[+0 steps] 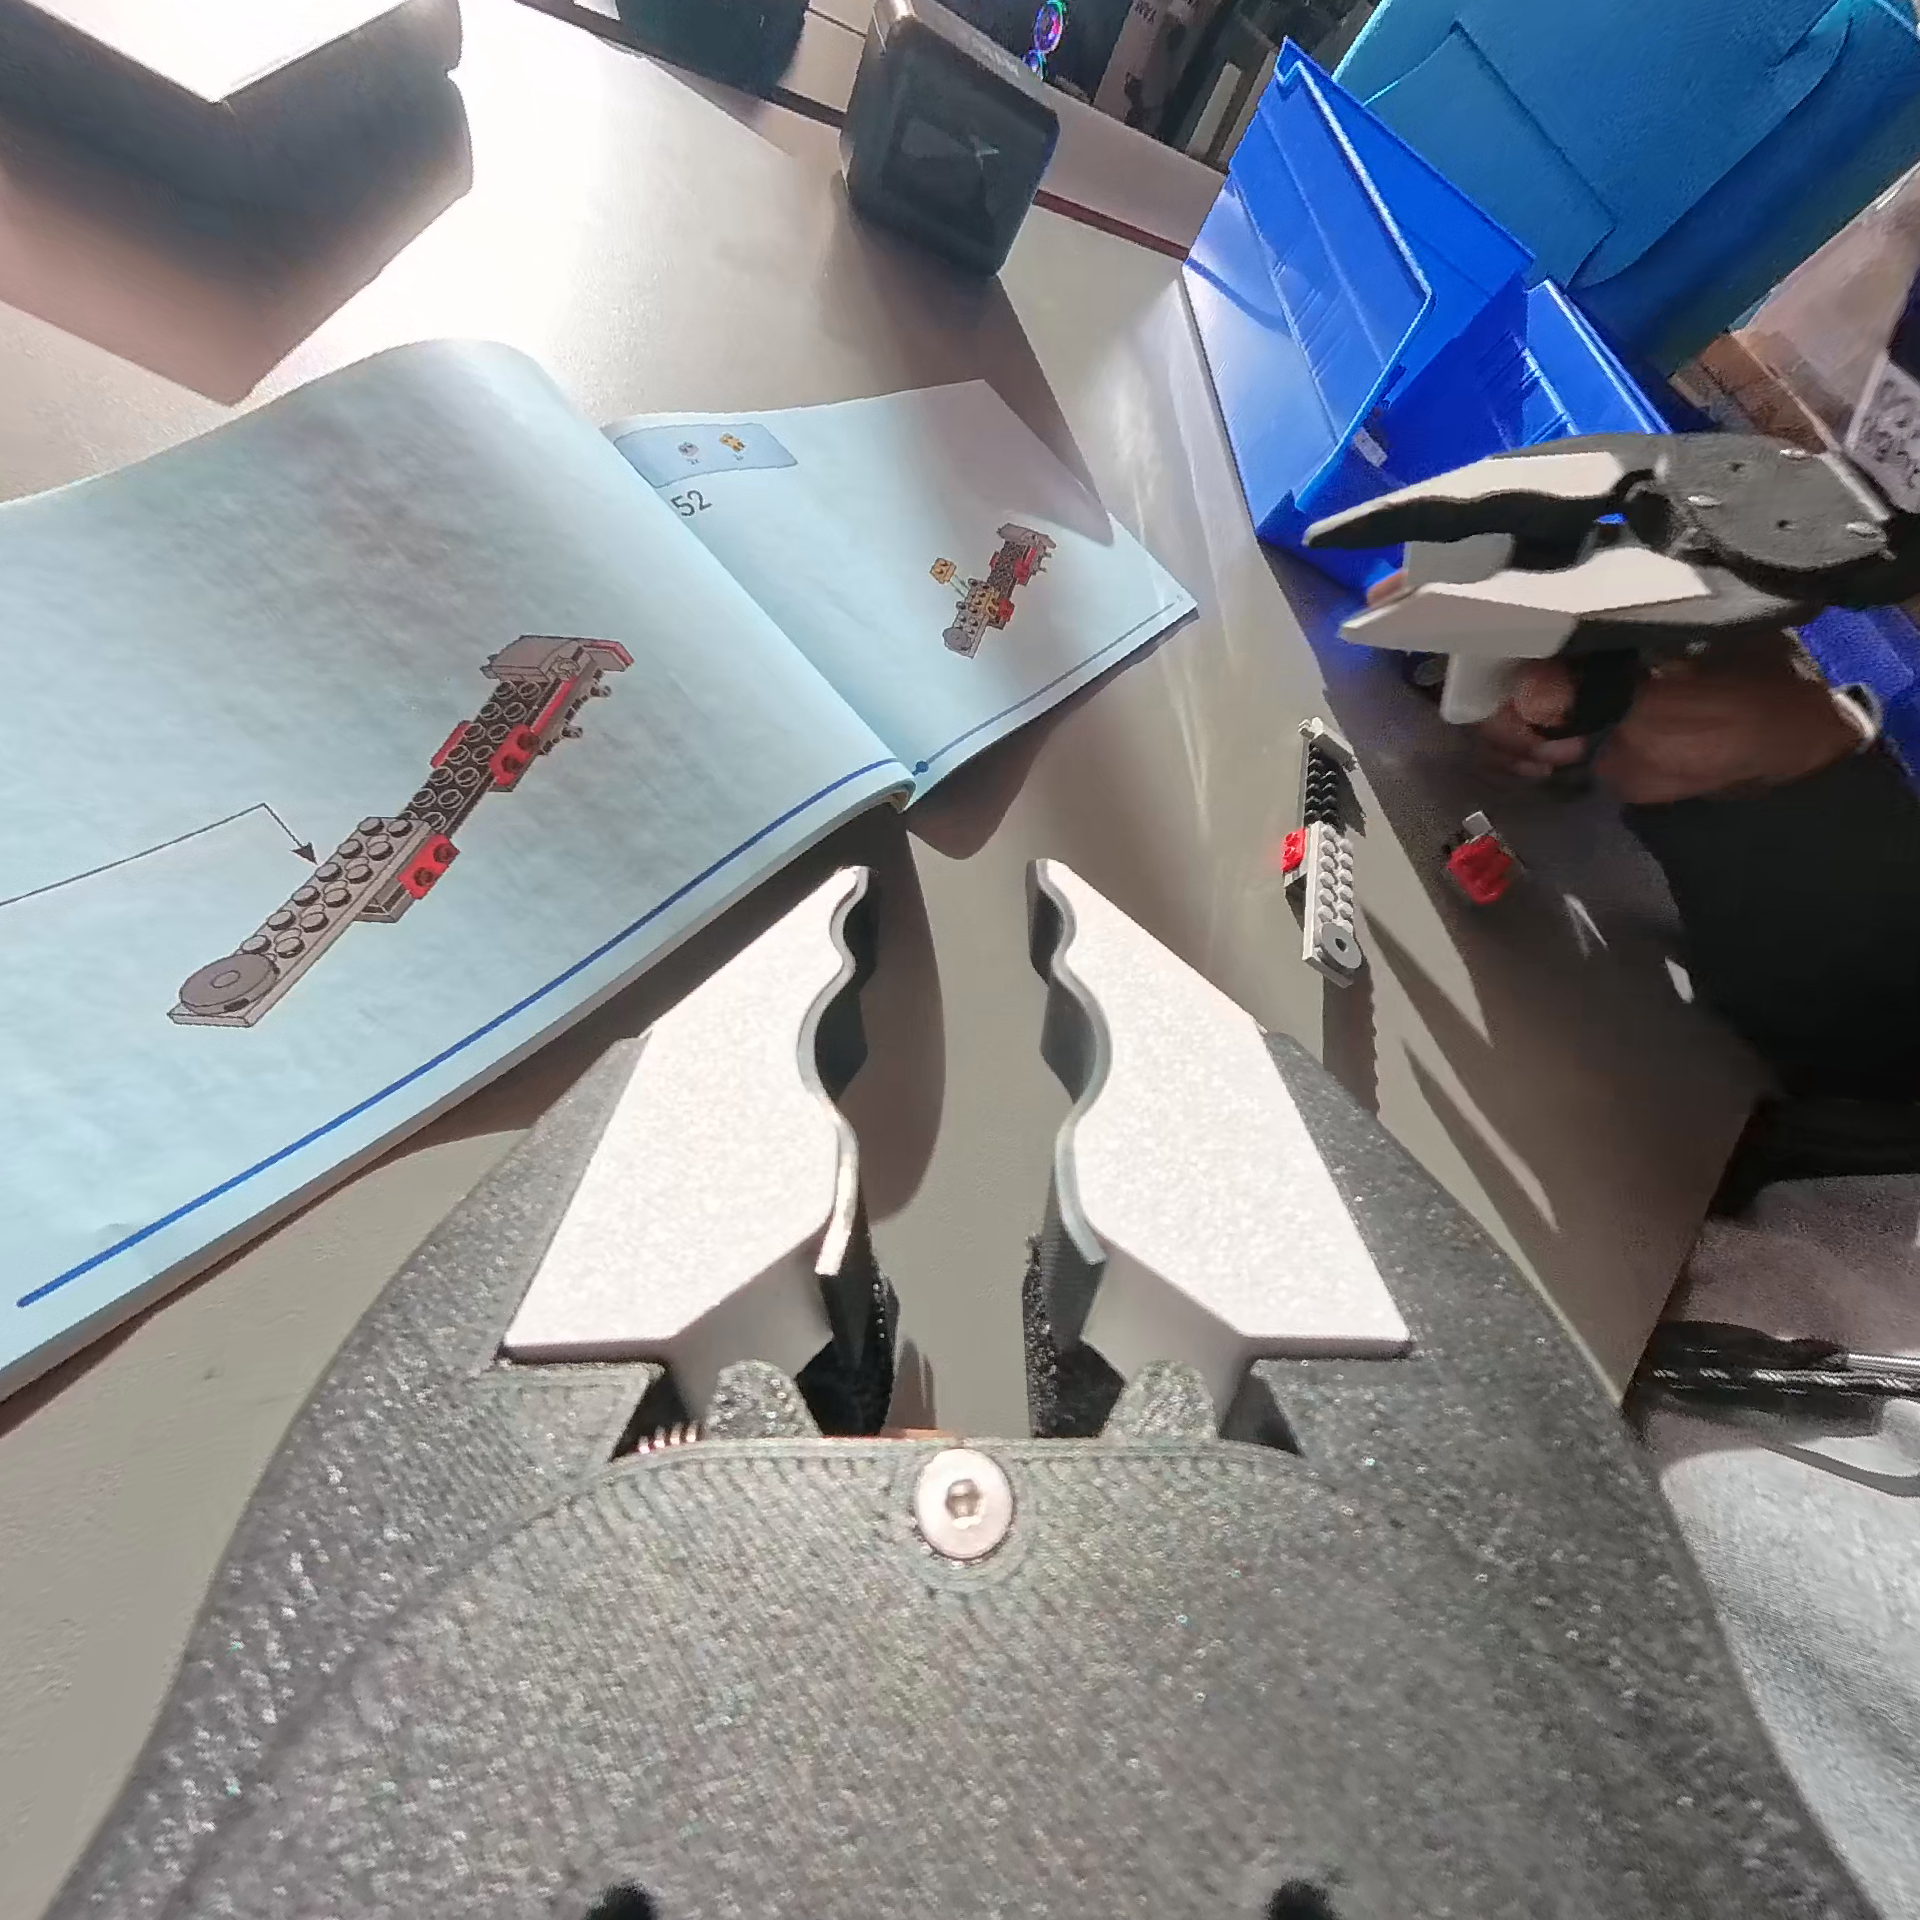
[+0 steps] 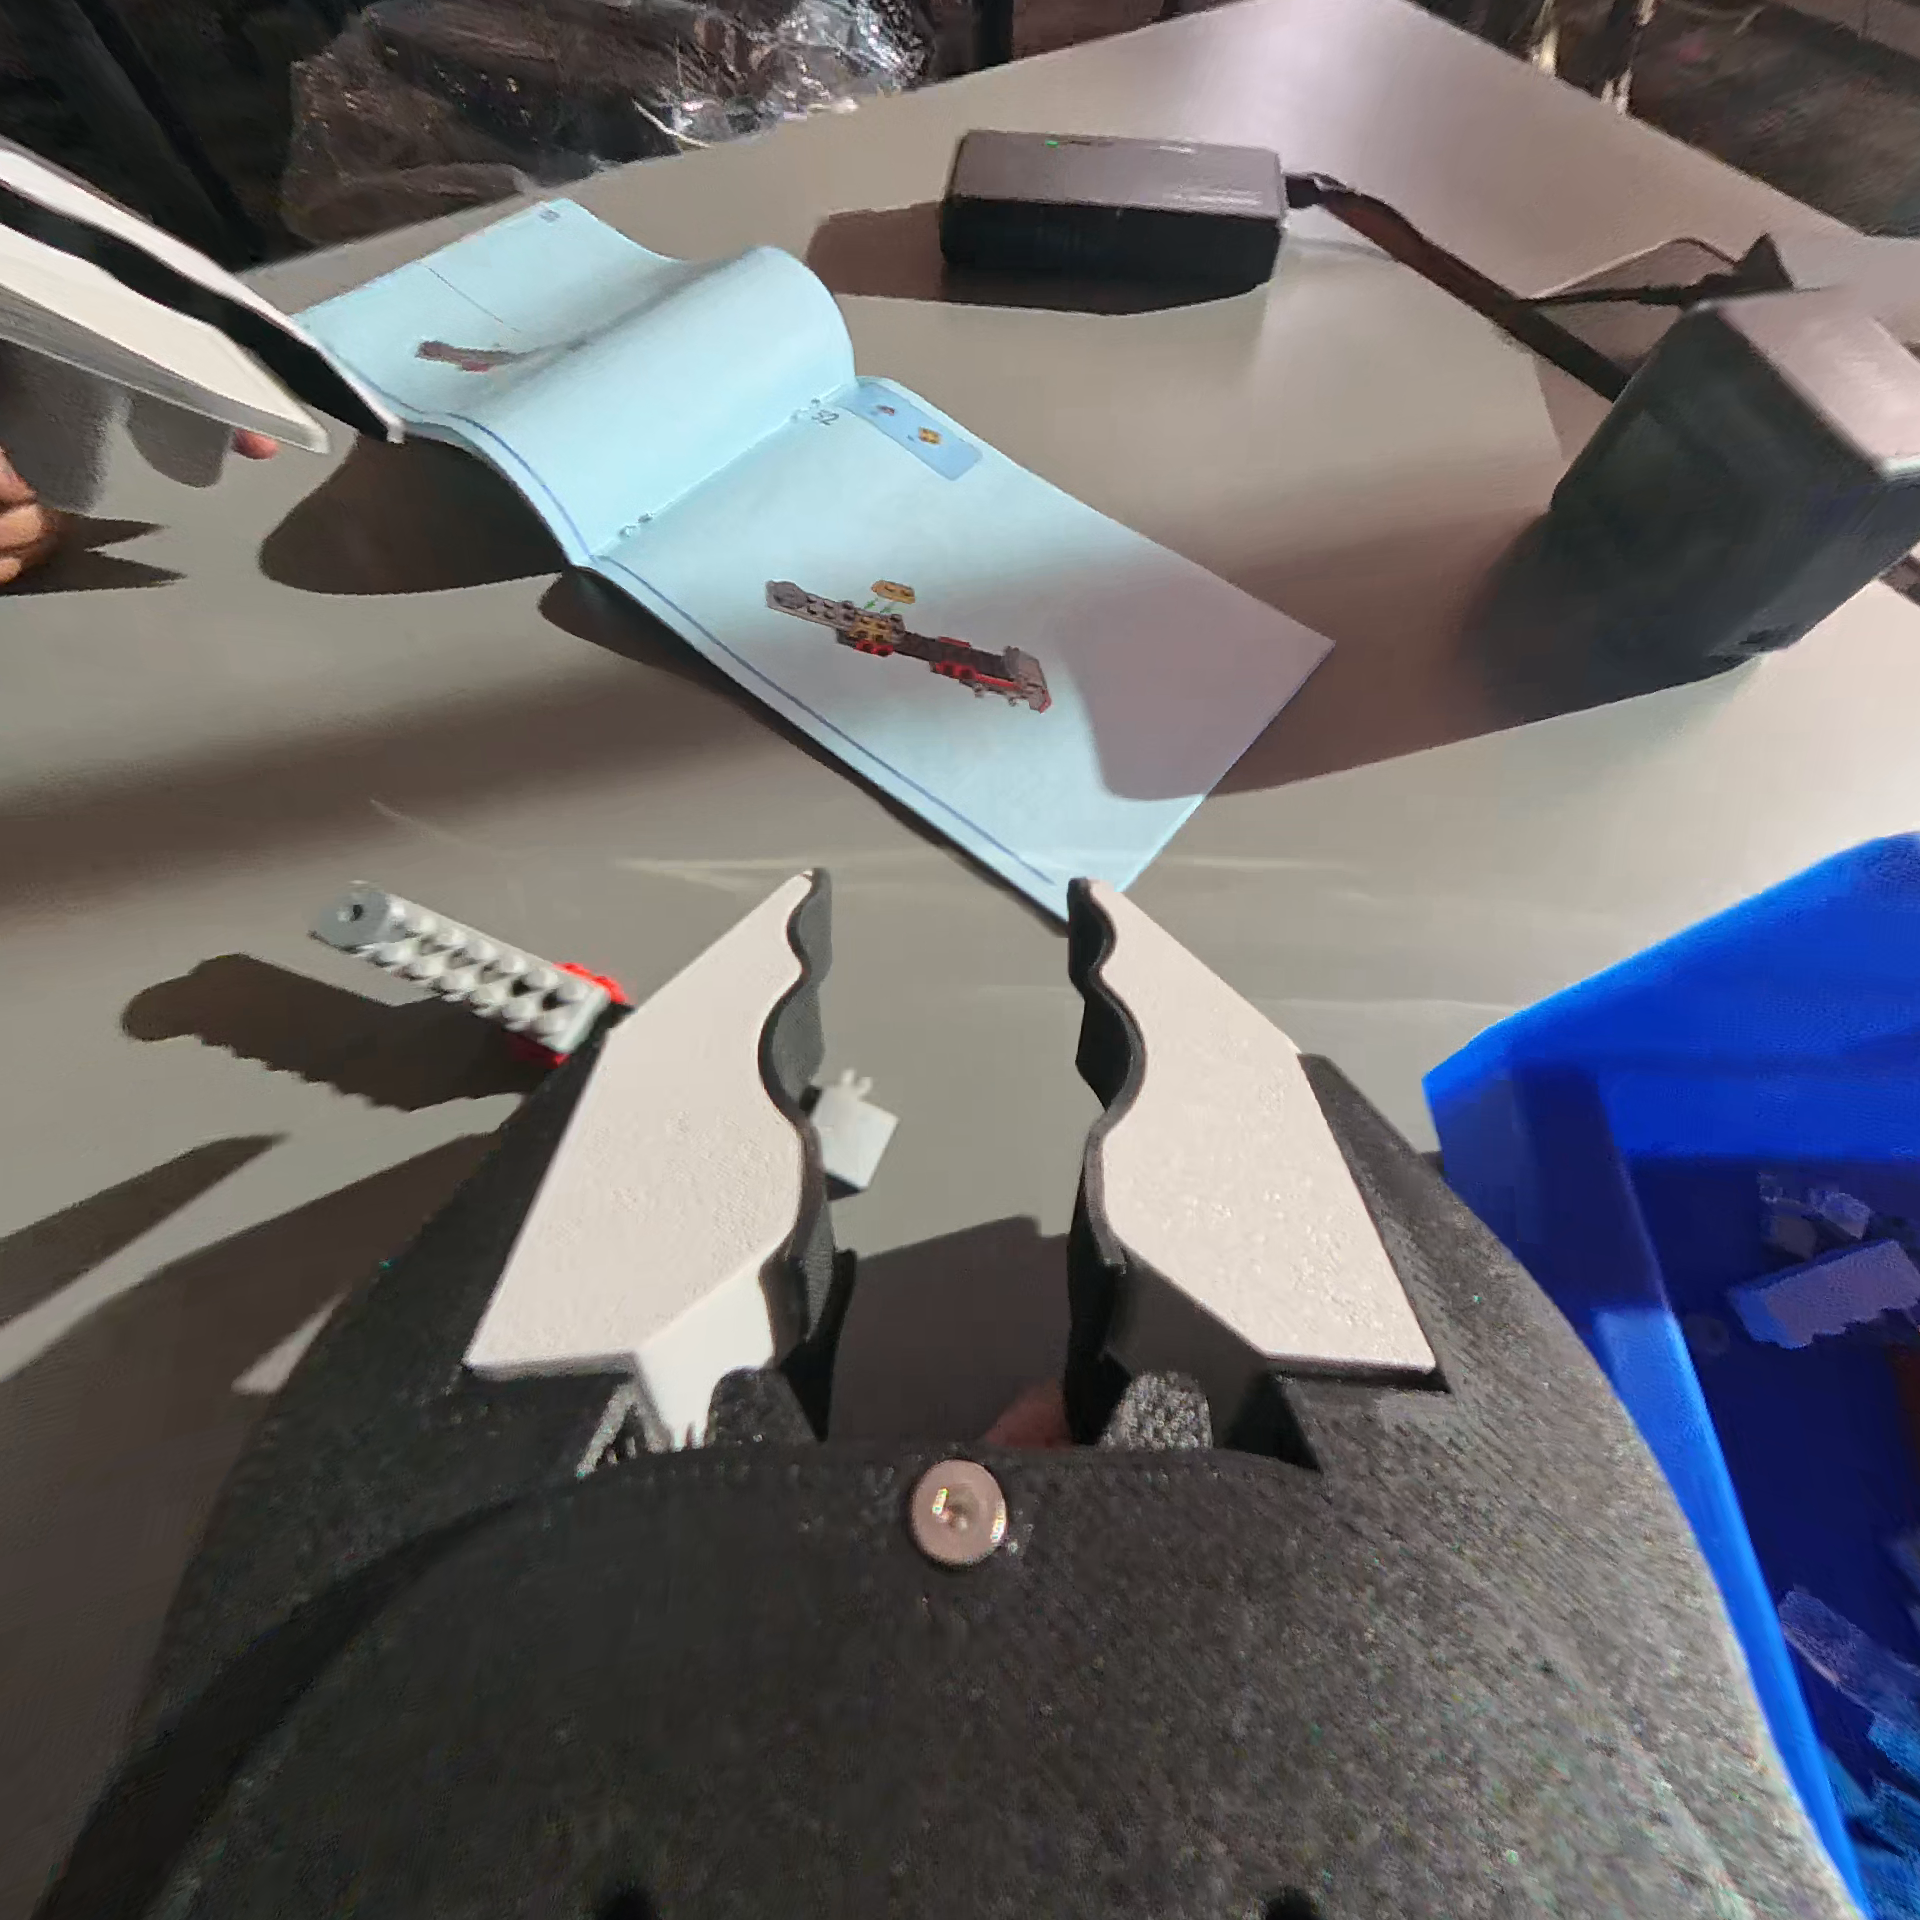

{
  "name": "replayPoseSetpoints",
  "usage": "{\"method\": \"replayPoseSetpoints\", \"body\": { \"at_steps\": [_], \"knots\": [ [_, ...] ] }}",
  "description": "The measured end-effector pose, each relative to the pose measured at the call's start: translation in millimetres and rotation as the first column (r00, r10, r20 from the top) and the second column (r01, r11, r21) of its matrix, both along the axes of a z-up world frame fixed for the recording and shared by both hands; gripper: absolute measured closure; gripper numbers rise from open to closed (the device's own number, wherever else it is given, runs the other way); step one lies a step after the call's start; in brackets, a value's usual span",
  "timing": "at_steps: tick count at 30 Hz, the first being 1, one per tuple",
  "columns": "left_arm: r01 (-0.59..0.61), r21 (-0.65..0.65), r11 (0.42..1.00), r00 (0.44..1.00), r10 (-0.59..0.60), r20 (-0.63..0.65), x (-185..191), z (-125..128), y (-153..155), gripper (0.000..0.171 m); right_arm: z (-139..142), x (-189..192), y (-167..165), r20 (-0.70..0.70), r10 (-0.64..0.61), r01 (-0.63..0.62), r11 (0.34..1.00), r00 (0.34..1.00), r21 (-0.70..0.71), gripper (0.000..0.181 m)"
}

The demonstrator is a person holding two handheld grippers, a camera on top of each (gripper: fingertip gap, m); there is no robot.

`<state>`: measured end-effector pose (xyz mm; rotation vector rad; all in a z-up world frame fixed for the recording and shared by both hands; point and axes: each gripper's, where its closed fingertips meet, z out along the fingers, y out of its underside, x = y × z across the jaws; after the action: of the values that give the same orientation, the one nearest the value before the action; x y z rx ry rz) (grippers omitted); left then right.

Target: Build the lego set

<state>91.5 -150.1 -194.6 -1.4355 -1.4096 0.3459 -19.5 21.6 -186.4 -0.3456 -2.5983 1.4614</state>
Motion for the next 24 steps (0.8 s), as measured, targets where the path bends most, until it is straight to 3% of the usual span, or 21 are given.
{"method": "replayPoseSetpoints", "body": {
  "at_steps": [6, 12, 18, 24],
  "knots": [
    [-0.003, 0.031, 1.000, 1.000, 0.003, 0.000, 0, 1, -1, 0.143, 35, 54, 49, -0.066, 0.106, -0.106, 0.994, 0.992, 0.001, 0.134],
    [0.007, 0.023, 1.000, 1.000, -0.008, 0.015, 0, -2, 0, 0.143, -3, 86, 93, 0.009, 0.161, -0.161, 0.975, 0.987, 0.154, 0.131],
    [0.005, -0.013, 1.000, 1.000, -0.005, 0.016, 0, -3, 1, 0.143, -38, 88, 96, 0.018, 0.118, -0.119, 0.966, 0.993, 0.230, 0.130],
    [0.001, -0.018, 1.000, 1.000, -0.001, 0.008, 0, -2, 1, 0.143, -45, 75, 90, -0.037, 0.055, -0.044, 0.971, 0.998, 0.234, 0.139]
  ]
}}
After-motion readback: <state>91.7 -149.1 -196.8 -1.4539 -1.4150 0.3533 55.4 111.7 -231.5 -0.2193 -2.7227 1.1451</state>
